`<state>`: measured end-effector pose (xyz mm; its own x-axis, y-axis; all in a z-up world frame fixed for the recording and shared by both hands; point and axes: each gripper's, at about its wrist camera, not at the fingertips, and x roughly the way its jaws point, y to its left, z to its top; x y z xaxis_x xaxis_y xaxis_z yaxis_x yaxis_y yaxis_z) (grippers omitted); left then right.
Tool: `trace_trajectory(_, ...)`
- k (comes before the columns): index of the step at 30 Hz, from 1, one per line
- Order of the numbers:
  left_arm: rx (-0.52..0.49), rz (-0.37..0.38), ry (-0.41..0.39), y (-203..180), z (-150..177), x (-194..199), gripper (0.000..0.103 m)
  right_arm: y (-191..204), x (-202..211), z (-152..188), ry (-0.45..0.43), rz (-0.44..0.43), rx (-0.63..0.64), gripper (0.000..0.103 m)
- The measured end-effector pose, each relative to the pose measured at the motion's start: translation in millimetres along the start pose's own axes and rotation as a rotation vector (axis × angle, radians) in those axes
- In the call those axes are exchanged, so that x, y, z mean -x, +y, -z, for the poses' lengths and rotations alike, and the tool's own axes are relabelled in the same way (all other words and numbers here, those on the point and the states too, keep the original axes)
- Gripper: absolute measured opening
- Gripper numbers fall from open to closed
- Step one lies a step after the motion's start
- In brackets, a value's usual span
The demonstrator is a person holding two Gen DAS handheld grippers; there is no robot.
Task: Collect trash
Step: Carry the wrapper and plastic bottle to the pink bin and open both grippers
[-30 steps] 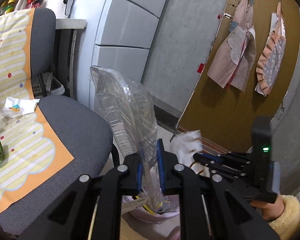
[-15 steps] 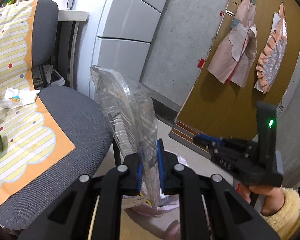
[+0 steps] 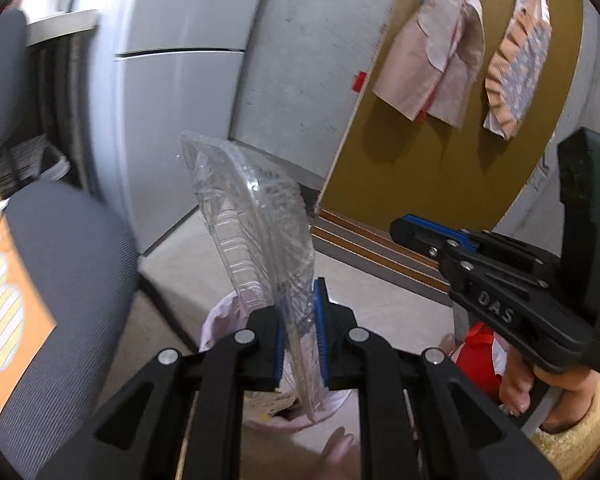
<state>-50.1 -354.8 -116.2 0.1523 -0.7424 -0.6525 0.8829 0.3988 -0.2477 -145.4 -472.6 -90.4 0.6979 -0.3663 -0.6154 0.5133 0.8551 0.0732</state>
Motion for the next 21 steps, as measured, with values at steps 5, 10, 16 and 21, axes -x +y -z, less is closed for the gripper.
trace_trajectory(5,-0.027,-0.009,0.039,-11,-10,-33,0.048,-27,-3,3,0.002,0.025,-0.050,0.011)
trace_trajectory(10,-0.014,-0.028,0.063,-2,-7,-40,0.048,-34,-9,7,0.015,0.023,-0.067,0.011)
trace_trajectory(16,0.038,-0.101,0.042,23,1,-15,0.048,-23,-14,7,0.033,0.008,-0.061,0.011)
trace_trajectory(21,0.080,-0.173,0.010,44,13,20,0.048,1,-14,6,0.051,-0.044,-0.038,0.011)
